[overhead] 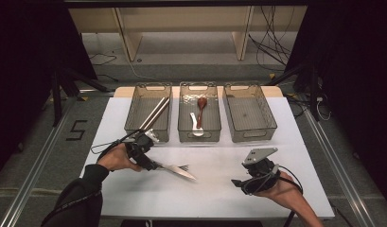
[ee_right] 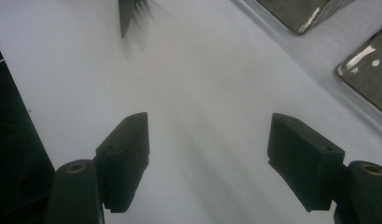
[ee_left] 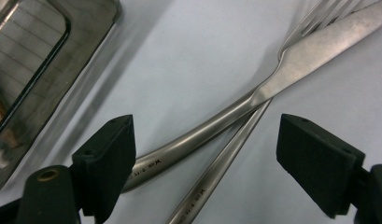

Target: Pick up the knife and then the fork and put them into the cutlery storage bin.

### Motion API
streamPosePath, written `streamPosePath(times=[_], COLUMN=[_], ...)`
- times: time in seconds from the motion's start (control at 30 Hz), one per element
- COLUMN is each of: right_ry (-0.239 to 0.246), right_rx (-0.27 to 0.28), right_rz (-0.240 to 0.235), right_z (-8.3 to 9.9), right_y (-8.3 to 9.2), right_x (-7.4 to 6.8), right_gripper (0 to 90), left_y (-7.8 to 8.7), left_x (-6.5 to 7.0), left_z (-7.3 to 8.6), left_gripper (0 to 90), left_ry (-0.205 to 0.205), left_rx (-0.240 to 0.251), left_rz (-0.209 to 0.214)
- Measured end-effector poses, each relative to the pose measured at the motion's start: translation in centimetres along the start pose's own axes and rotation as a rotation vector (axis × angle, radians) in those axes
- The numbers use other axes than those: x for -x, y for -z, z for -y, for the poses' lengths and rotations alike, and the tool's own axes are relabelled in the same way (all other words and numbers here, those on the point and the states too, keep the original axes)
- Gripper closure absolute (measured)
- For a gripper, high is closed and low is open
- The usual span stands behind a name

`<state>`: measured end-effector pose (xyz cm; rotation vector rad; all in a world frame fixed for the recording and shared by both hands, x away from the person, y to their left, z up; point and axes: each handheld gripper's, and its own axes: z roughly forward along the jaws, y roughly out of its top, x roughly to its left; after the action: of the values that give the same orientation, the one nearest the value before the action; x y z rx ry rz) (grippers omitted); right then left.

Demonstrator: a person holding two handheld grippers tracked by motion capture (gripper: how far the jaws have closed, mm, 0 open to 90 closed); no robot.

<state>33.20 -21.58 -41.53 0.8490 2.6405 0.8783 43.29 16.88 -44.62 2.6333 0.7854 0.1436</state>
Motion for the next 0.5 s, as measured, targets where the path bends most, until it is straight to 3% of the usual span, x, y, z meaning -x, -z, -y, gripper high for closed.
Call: streamPosePath(times=[0.5], right_ry=[-0.003], right_rx=[-0.006], right_rz=[0.002], right_z=[0.0], right_y=[0.0], right_x=[-0.1], right_gripper=[30.4], left_y=[-1.3], left_x=[0.4], left_z=[-0.3], left_gripper=[22.1], left_ry=[-0.064], left_rx=[-0.041], left_rz=[0.031])
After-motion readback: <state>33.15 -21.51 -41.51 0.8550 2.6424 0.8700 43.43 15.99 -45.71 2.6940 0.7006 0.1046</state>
